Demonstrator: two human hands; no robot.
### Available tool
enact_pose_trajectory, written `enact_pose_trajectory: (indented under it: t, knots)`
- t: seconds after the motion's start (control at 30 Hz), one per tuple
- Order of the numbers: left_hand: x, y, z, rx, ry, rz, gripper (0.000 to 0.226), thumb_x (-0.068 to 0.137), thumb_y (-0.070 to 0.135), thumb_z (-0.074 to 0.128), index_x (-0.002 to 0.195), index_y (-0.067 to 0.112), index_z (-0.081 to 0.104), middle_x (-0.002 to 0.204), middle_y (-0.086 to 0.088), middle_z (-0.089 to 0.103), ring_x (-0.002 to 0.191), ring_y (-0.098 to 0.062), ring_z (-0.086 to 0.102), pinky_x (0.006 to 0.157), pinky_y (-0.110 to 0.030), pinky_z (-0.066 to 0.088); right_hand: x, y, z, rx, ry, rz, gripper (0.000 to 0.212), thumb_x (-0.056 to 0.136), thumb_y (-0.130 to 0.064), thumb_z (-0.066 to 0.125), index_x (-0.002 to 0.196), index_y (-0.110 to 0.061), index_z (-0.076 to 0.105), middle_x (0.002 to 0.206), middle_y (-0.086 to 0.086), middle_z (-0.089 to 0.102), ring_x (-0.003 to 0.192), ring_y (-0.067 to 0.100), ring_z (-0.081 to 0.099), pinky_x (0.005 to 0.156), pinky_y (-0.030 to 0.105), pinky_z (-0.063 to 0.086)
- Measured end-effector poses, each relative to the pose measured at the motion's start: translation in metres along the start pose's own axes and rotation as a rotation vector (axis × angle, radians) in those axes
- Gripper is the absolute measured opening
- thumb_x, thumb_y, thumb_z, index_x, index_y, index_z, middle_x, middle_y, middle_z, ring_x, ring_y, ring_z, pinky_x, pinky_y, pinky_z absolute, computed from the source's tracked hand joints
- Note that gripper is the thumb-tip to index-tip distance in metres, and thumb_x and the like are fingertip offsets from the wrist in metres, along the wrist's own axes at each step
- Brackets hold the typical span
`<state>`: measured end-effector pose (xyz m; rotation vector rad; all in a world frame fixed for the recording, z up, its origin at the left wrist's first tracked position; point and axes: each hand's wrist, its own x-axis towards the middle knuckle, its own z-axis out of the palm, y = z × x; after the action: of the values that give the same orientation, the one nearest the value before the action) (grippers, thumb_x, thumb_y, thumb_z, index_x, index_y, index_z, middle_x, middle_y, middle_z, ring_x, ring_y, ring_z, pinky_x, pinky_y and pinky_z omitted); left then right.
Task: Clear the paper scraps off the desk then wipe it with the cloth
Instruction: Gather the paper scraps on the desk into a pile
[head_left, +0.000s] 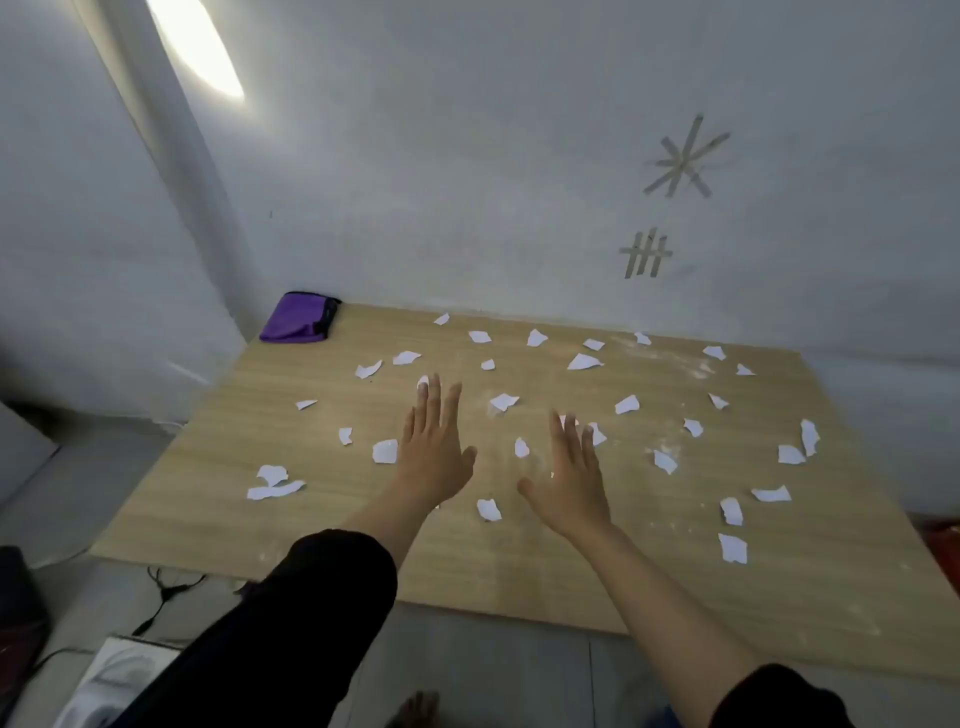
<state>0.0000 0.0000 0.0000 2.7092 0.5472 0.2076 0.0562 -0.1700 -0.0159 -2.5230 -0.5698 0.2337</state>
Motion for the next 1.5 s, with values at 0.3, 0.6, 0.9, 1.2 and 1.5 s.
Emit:
enact_pose_trajectory:
  t: [0.3,0.6,0.9,1.2,1.5]
  knots:
    - [-0.033,-0.013,0.029,-0.033,-0.132,-0.068,0.081,0.091,0.03,0.049,0.146,0.017,-0.009,0.155,-0.008,-0.02,0.144,-0.023,-0.017,0.119,-0.037,0.001,-0.021,0.018,0.038,0.037,-0.105,0.057,0.09,0.084,-0.033,0.056,0.146,-0.026,-0.008,0.157,0.005,-0.005,0.143,0.027,-0.012,0.118,0.039,0.006]
    - [-0.058,-0.017,0.054,-0.058,-0.194,-0.086,0.08,0.091,0.029,0.049,0.146,0.018,-0.008,0.155,-0.008,-0.019,0.144,-0.023,-0.013,0.118,-0.036,0.009,-0.042,0.027,0.062,0.085,-0.277,0.086,0.081,0.083,-0.025,0.052,0.146,-0.023,0.001,0.157,0.001,0.003,0.144,0.02,0.001,0.116,0.038,0.017]
    - [-0.066,-0.039,0.065,-0.09,-0.266,-0.159,0.078,0.09,0.025,0.051,0.146,0.017,-0.004,0.156,-0.007,-0.016,0.145,-0.025,-0.007,0.118,-0.037,0.016,-0.042,0.03,0.076,0.115,-0.343,0.102,0.082,0.085,-0.031,0.057,0.147,-0.027,0.003,0.157,-0.002,0.009,0.143,0.021,0.009,0.114,0.04,0.023]
    - [-0.062,-0.064,0.081,-0.123,-0.282,-0.297,0.03,0.089,0.007,0.041,0.115,-0.007,0.047,0.132,-0.015,0.039,0.127,-0.028,0.033,0.102,-0.033,0.037,-0.034,0.032,0.1,0.103,-0.265,0.073,0.053,0.089,-0.012,0.045,0.14,-0.016,0.031,0.145,0.003,0.036,0.134,0.015,0.03,0.106,0.027,0.031]
    - [-0.056,-0.093,0.088,-0.217,-0.071,-0.31,0.011,0.085,0.003,0.052,0.092,-0.004,0.057,0.102,-0.019,0.052,0.099,-0.032,0.047,0.085,-0.038,0.044,-0.01,0.036,0.109,-0.124,-0.257,-0.086,0.063,0.091,-0.013,0.036,0.146,-0.033,0.012,0.157,-0.01,0.004,0.138,0.026,0.014,0.109,0.034,0.028]
